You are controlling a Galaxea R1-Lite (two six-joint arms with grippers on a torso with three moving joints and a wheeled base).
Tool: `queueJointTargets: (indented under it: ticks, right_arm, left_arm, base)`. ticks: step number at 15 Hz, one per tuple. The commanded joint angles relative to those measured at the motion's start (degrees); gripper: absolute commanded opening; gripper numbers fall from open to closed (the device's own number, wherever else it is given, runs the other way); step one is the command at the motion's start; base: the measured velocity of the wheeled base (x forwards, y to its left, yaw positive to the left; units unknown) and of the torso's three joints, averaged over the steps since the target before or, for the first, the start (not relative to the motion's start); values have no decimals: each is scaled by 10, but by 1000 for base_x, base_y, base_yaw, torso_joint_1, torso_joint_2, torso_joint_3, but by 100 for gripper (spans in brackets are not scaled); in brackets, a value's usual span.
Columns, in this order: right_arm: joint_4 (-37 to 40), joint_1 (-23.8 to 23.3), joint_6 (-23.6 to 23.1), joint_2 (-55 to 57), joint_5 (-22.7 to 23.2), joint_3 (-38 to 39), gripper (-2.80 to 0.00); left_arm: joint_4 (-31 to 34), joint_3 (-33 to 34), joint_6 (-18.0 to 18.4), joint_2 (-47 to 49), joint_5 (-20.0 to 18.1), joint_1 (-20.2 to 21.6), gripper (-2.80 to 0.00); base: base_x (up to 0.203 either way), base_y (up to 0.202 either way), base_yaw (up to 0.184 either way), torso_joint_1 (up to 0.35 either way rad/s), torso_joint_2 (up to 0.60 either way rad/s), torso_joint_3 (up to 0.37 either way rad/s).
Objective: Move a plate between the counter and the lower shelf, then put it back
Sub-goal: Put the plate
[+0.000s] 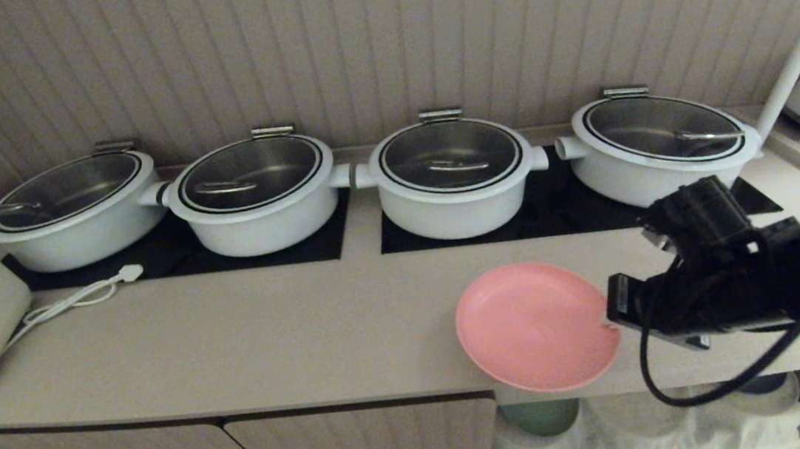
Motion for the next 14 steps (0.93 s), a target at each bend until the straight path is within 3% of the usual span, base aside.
queueJointTargets:
  ticks: [1,6,14]
  right_arm:
    - [-5,-2,1,76,0,-53,-280]
    - [-23,-9,0,145,1,-111,-280]
    - [-78,-9,4,182,5,-120,-280]
  left_arm:
    - [0,0,0,0,0,0,-280]
    - [0,0,0,0,-1,0,-280]
    - [0,0,0,0,-1,0,-280]
  base:
    - [0,0,0,0,0,0]
    - [0,0,0,0,0,0]
    - [0,0,0,0,0,0]
